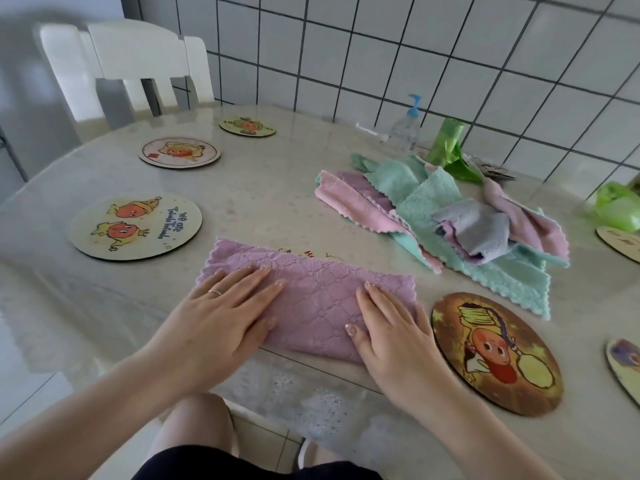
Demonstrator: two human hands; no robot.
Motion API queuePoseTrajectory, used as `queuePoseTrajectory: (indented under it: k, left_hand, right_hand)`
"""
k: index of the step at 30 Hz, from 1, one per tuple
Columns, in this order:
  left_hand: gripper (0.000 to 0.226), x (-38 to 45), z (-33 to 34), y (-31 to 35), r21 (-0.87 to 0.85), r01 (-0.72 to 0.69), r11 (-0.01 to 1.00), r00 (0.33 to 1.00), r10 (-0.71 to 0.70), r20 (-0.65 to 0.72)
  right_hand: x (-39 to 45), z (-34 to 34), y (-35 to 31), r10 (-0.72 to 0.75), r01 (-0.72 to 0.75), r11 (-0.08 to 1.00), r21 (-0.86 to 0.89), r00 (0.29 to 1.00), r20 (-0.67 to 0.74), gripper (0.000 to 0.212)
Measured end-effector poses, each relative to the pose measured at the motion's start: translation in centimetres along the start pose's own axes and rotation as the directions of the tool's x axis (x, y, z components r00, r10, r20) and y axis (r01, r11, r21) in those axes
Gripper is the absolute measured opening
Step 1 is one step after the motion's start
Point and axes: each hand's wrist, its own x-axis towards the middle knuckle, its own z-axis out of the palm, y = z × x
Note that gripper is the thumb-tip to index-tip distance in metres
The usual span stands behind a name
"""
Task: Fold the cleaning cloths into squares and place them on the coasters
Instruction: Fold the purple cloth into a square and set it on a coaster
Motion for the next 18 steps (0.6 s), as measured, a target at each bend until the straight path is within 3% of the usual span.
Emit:
queuePoseTrajectory:
  k: [4, 6, 9, 14, 18]
  left_hand:
    - [0.057, -1.2, -0.1, -1.7, -0.028, 0.026, 0.999, 1.0, -0.026, 0.011]
    - [0.055, -2.0, 0.0, -2.3, -0.054, 0.039, 0.998, 0.999, -0.039, 0.005]
    - [0.051, -2.6, 0.0, -2.4, -0.112, 0.025, 0.993, 0.997, -0.034, -0.075]
    - [0.031, -1.9, -1.2, 1.1, -0.275, -0.225, 0.935, 0.943, 0.138, -0.303]
    - [0.029, -1.0, -0.8, 4.1, -0.385, -0.284, 0.878, 0.944, 0.187, -0.272]
  right_hand:
    - [-1.0, -0.4, 1.7, 0.064, -0.064, 0.998, -0.004, 0.996, 0.066, 0.067]
    - [-1.4, -0.6, 2.1, 0.063, -0.063, 0.998, -0.001, 0.996, 0.06, 0.075]
    - [-1.4, -1.0, 2.4, 0.041, -0.04, 0.999, -0.022, 0.999, 0.037, 0.067]
    - [2.2, -2.3, 0.9, -0.078, 0.108, 0.953, 0.284, 0.99, -0.115, 0.041]
    - [6.8, -3.0, -1.5, -0.122, 0.161, 0.911, 0.379, 0.985, -0.125, 0.033]
